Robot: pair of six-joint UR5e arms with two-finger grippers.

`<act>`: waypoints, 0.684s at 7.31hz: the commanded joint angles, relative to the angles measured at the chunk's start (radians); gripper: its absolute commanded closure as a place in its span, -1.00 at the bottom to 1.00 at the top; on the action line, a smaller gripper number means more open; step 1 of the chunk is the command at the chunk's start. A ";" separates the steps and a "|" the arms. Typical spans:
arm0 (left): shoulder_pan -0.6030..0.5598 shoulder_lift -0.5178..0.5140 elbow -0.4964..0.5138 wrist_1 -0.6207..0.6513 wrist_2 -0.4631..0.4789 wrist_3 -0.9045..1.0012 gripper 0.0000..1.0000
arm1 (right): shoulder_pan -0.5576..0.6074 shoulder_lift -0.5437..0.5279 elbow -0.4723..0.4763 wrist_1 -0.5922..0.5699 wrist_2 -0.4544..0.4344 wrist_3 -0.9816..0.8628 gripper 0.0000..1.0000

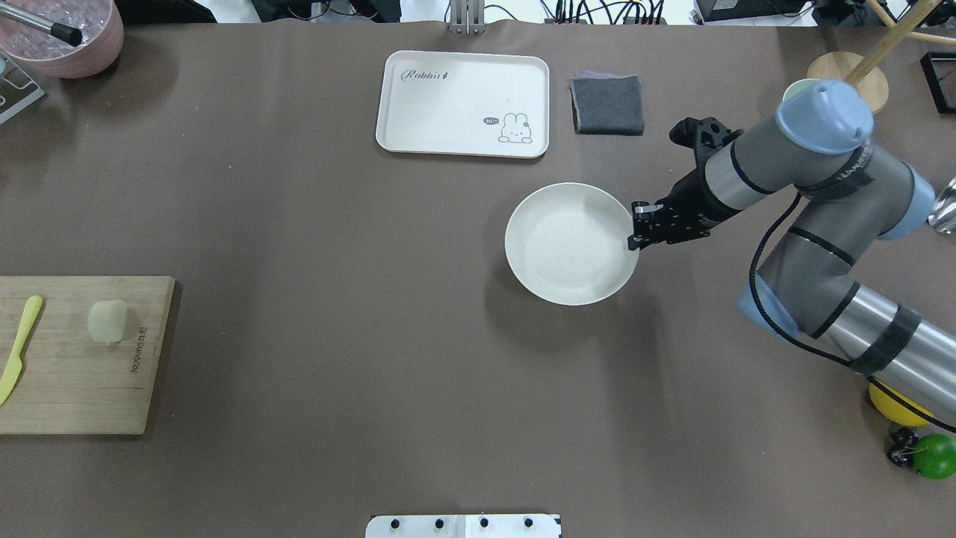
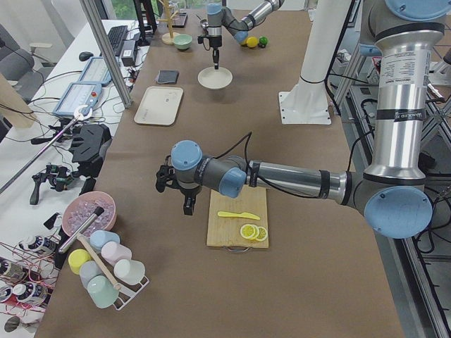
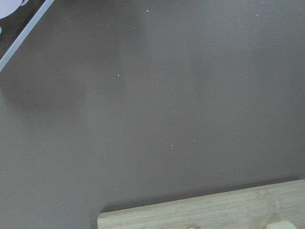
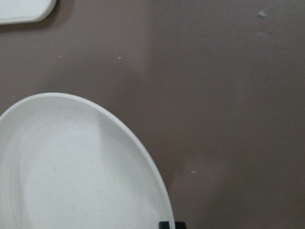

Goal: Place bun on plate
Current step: 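Push the white plate with the right gripper toward the table center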

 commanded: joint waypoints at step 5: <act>0.399 0.087 -0.029 -0.423 0.207 -0.687 -0.87 | -0.193 0.108 -0.035 -0.008 -0.195 0.146 1.00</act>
